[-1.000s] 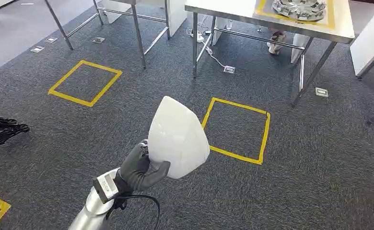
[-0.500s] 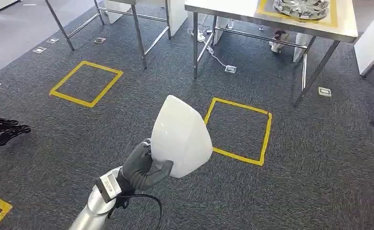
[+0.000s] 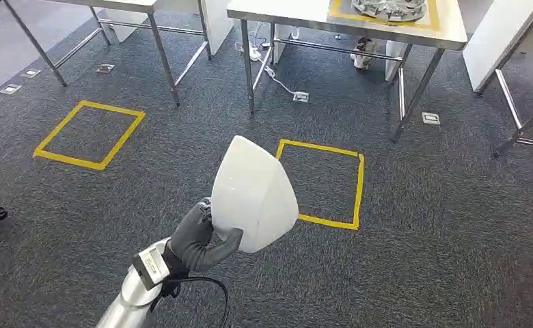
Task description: Take the parts from the cabinet and place them on the table.
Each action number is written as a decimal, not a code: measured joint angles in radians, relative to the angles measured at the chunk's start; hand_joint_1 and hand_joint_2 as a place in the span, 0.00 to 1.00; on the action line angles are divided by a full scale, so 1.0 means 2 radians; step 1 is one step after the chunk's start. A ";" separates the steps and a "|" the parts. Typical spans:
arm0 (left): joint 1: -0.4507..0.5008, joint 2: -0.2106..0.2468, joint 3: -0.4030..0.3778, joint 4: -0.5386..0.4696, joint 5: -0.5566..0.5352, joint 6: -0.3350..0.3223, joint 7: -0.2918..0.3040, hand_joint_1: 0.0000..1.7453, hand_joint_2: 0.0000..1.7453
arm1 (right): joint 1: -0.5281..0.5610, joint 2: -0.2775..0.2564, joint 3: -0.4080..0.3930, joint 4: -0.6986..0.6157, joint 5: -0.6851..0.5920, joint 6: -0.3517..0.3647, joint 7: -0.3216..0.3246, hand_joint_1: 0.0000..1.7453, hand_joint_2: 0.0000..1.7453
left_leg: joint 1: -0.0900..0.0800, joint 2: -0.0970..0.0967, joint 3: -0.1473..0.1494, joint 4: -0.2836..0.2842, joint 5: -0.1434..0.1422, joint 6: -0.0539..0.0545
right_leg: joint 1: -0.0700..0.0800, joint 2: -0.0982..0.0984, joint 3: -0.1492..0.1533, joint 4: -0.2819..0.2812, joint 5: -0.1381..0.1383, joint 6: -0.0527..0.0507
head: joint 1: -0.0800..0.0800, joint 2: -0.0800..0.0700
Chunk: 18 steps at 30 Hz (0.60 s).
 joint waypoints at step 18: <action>-0.002 0.003 -0.003 -0.001 0.000 0.002 -0.005 1.00 1.00 | 0.001 0.000 0.001 0.000 0.023 -0.009 0.000 0.00 1.00 | 0.000 0.033 0.022 0.035 -0.053 -0.014 | 0.003 -0.057 -0.011 -0.001 0.018 -0.022 | 0.004 0.000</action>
